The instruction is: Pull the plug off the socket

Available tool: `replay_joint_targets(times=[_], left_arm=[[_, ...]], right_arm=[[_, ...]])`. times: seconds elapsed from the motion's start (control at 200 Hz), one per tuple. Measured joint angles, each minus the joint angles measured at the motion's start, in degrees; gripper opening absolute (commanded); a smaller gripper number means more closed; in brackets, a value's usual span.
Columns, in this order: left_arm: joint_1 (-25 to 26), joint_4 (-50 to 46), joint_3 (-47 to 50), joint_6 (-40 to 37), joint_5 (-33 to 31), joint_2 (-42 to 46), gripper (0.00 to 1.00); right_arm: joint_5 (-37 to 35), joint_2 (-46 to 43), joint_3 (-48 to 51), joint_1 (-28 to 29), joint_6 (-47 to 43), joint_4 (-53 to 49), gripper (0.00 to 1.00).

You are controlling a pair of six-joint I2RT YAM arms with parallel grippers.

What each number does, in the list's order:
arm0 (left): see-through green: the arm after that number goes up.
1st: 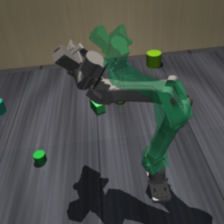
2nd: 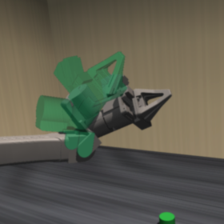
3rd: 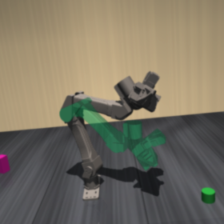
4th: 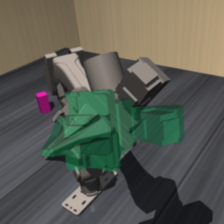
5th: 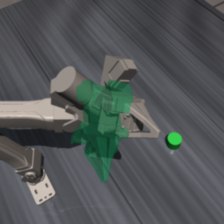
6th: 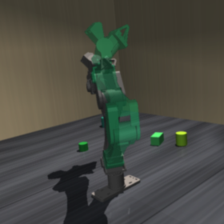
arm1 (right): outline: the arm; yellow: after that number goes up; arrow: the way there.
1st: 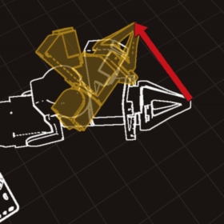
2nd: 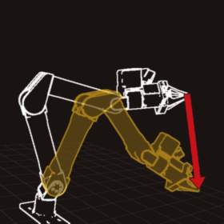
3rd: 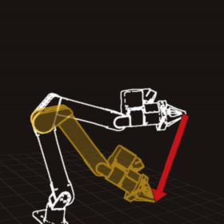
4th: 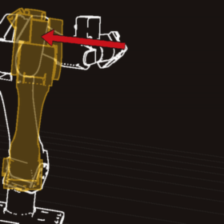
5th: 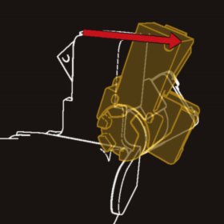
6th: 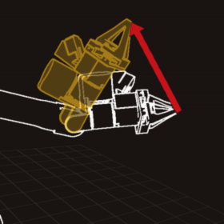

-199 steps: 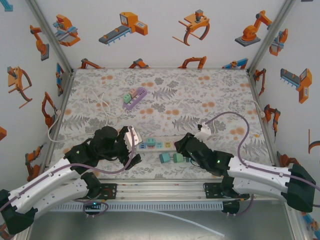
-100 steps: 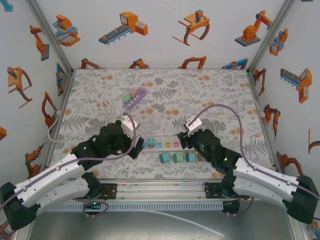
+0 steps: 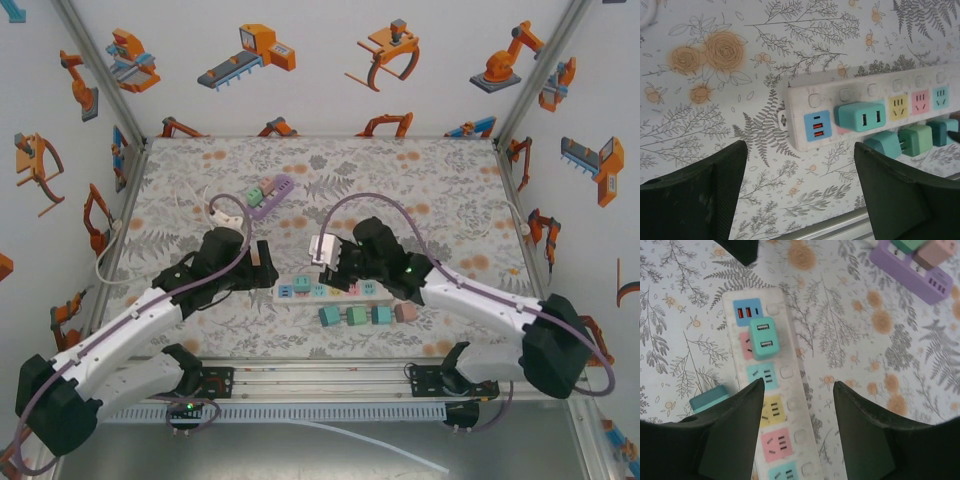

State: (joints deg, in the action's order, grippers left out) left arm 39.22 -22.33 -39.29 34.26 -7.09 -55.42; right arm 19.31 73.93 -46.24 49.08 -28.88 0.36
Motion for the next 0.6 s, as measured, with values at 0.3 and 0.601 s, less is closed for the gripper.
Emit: replay_joint_targets(times=[0.3,0.601], left_arm=[[-2.49,3.32,0.61,6.16,2.89,-8.28,0.78],[-3.65,8.46,2.45,6.82,6.34,-13.00,0.76]], right_arm=[[9.44,12.22,-8.41,-0.07,-3.41,-2.38,0.54],[15.23,19.41,-10.88,-0.04,-4.13,-2.47,0.52]])
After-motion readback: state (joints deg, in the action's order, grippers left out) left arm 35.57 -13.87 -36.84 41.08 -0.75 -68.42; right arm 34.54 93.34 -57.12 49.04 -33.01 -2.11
